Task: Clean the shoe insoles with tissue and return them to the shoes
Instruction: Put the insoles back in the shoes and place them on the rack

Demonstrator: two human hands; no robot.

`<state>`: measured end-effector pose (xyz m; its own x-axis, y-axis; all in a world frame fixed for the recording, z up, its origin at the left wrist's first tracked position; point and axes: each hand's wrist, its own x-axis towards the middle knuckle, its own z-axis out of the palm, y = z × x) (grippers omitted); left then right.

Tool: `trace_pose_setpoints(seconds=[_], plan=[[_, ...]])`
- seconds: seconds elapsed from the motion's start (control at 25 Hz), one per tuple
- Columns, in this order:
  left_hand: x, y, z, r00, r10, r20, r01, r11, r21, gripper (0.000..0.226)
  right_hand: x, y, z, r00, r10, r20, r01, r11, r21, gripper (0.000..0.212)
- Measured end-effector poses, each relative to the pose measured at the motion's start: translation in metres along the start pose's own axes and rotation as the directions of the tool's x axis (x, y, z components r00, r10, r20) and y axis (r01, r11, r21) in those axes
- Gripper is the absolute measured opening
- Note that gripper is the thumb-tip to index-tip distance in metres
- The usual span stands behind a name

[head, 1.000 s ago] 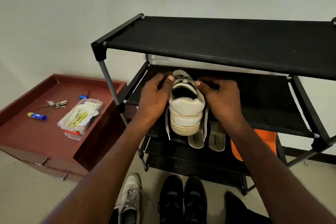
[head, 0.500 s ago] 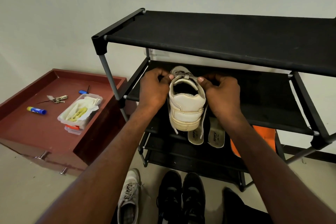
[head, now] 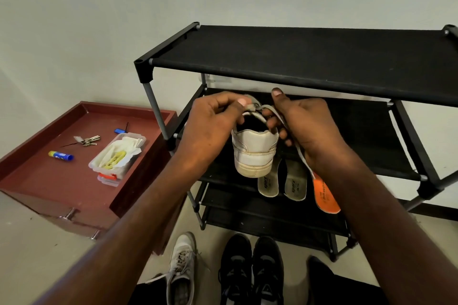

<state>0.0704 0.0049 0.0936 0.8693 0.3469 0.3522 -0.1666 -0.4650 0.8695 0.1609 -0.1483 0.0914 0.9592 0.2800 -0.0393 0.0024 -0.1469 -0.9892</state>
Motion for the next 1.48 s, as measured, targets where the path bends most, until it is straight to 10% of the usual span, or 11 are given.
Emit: trace_pose_setpoints(seconds=[0.32,0.52,0.76,1.08,1.28,1.48], plan=[[-0.027,-0.002,0.003,0.807,0.489,0.331,-0.585,0.736,0.340,0.014,-0.008,-0.012,0.003,0.959,0.186,0.213,-0.214,0.970,0.116,0.023],[-0.005,-0.035,0.009,0.972,0.223,-0.075,-0.191,0.933,0.305,0.027,-0.004,-0.012,-0.004,0.939,0.216,0.268,-0.254,0.960,0.116,0.045],[0.032,-0.049,0.021,0.968,0.064,0.241,-0.128,0.957,0.259,0.032,-0.019,-0.017,-0.002,0.940,-0.129,0.317,0.129,0.991,0.021,0.043],[0.039,-0.058,0.032,0.999,0.035,-0.003,-0.034,0.999,0.038,0.022,-0.036,-0.030,-0.002,0.803,-0.584,0.121,0.580,0.812,0.073,0.020],[0.033,-0.054,0.029,0.992,-0.012,-0.129,0.002,0.997,-0.075,0.017,-0.027,-0.021,0.011,0.769,-0.639,-0.030,0.637,0.769,-0.064,0.021],[0.032,-0.056,0.029,0.983,0.016,-0.181,-0.015,1.000,0.007,0.020,-0.022,0.002,0.020,0.888,-0.459,-0.001,0.429,0.831,-0.353,0.015]])
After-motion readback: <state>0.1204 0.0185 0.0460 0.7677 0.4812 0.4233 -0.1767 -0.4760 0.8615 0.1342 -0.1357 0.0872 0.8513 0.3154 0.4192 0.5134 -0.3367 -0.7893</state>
